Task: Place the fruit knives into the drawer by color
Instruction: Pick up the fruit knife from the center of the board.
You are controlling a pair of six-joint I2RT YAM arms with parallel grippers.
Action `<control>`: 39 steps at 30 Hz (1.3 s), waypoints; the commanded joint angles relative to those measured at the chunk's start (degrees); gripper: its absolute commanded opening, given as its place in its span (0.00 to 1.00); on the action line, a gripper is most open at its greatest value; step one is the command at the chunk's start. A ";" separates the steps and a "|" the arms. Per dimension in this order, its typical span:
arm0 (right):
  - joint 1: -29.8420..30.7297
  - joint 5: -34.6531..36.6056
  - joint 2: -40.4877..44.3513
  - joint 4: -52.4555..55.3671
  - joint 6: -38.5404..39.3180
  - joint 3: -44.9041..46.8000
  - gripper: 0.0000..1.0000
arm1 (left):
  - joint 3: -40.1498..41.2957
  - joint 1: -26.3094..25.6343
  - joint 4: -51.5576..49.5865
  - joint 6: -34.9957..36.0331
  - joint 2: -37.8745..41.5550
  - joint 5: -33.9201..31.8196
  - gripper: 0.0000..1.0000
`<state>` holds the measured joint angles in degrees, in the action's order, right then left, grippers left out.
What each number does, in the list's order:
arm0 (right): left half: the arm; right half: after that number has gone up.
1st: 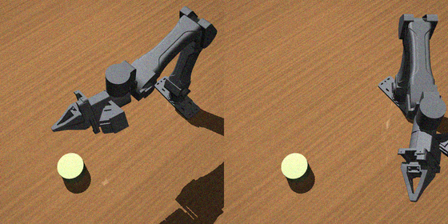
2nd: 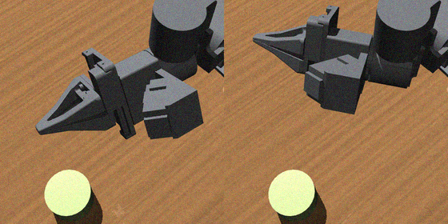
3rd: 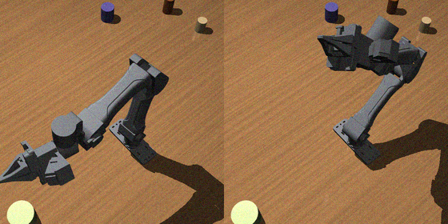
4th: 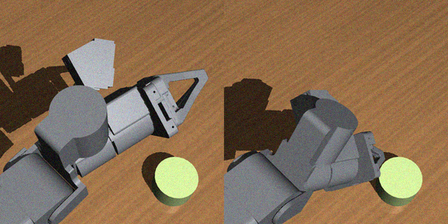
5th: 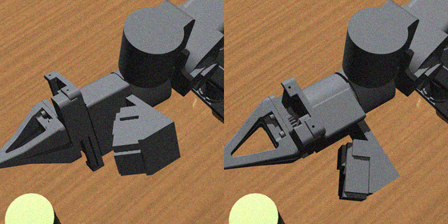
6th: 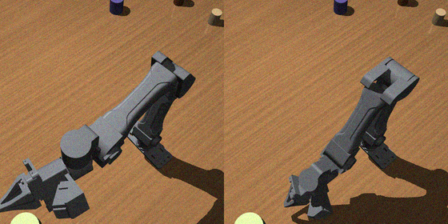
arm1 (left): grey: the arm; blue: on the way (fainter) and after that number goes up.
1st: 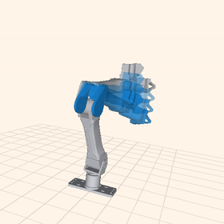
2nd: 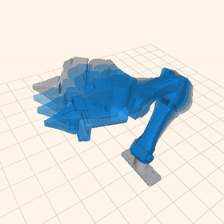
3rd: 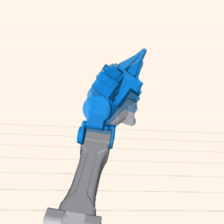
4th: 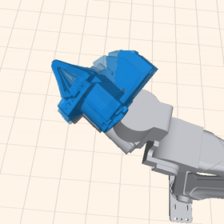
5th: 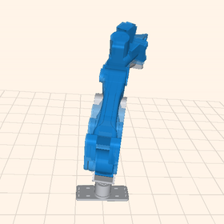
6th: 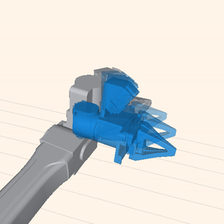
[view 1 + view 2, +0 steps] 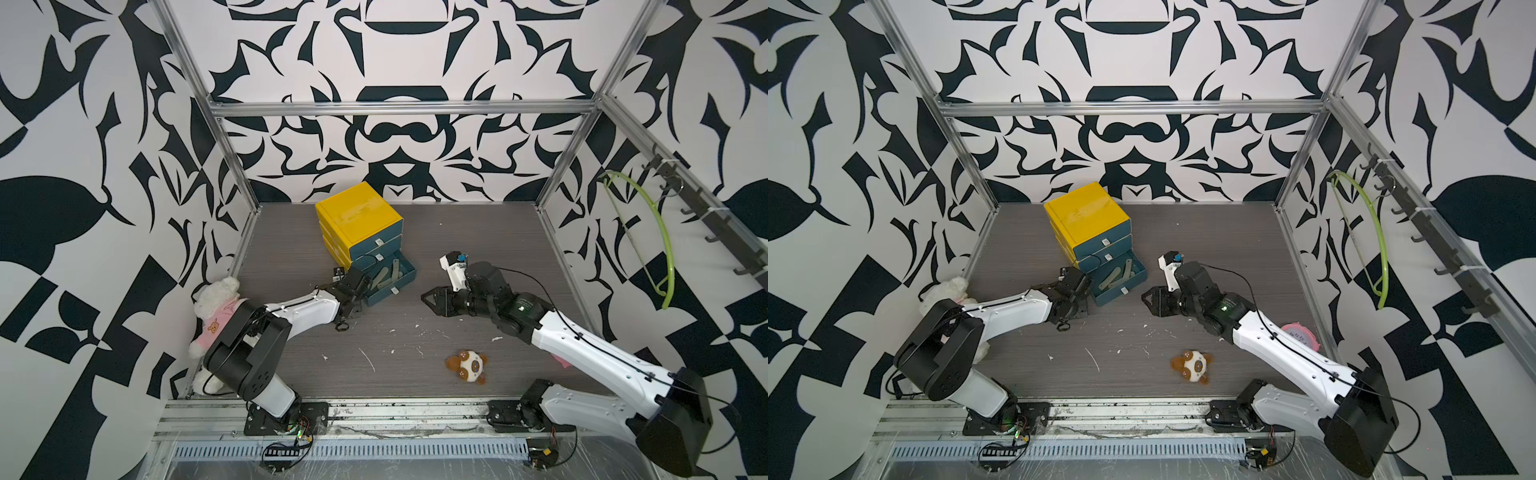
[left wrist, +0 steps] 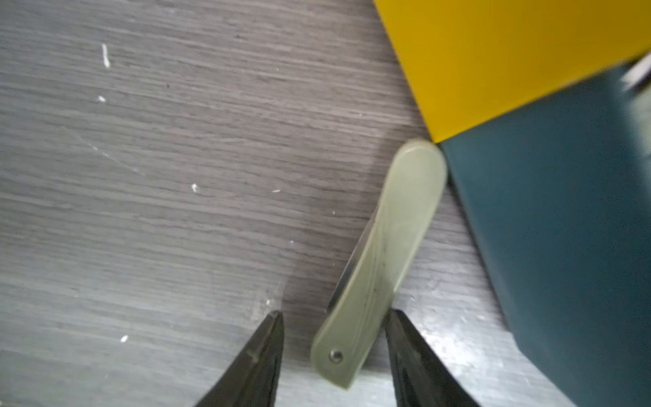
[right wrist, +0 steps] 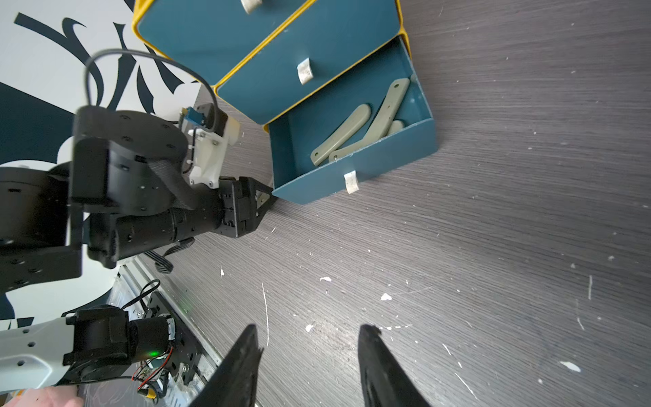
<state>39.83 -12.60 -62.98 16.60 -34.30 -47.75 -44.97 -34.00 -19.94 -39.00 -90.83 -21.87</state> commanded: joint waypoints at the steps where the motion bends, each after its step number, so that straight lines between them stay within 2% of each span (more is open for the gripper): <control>1: -0.06 0.74 1.39 -0.59 0.04 -2.61 0.48 | -1.69 0.43 -3.02 -0.87 -2.34 0.24 0.47; 8: -0.11 1.21 1.90 -0.29 -0.03 -2.71 0.47 | -2.35 0.69 -3.17 -1.42 -4.80 0.88 0.34; 16: -0.10 1.69 2.08 0.00 0.03 -3.14 0.47 | -1.56 0.76 -4.46 -2.19 -2.50 0.33 0.24; 20: -0.10 1.71 1.81 0.19 0.04 -3.46 0.47 | 0.18 0.62 -5.92 -3.17 2.59 -0.20 0.21; 25: -0.06 2.05 1.81 -0.13 -0.11 -3.23 0.47 | 1.30 -0.44 -10.81 -4.14 13.30 -2.00 0.20; 29: -0.09 2.34 1.98 -0.70 -0.42 -2.71 0.47 | -1.18 -3.88 -16.52 -4.94 22.83 -5.45 0.20; 32: -0.11 2.71 1.99 -1.08 -0.84 -2.36 0.47 | -5.39 -8.58 -19.07 -4.90 25.19 -9.03 0.20; 36: -0.13 3.05 2.15 -0.93 -1.06 -1.93 0.47 | -13.95 -17.47 -20.35 -2.47 19.96 -16.56 0.20; 39: -0.11 3.72 2.72 -0.33 -1.26 -1.53 0.47 | -20.14 -19.96 -19.16 1.78 11.22 -18.76 0.21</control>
<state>39.83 -10.28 -62.26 16.91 -34.79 -48.75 -61.30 -52.56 -37.74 -41.41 -73.41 -35.62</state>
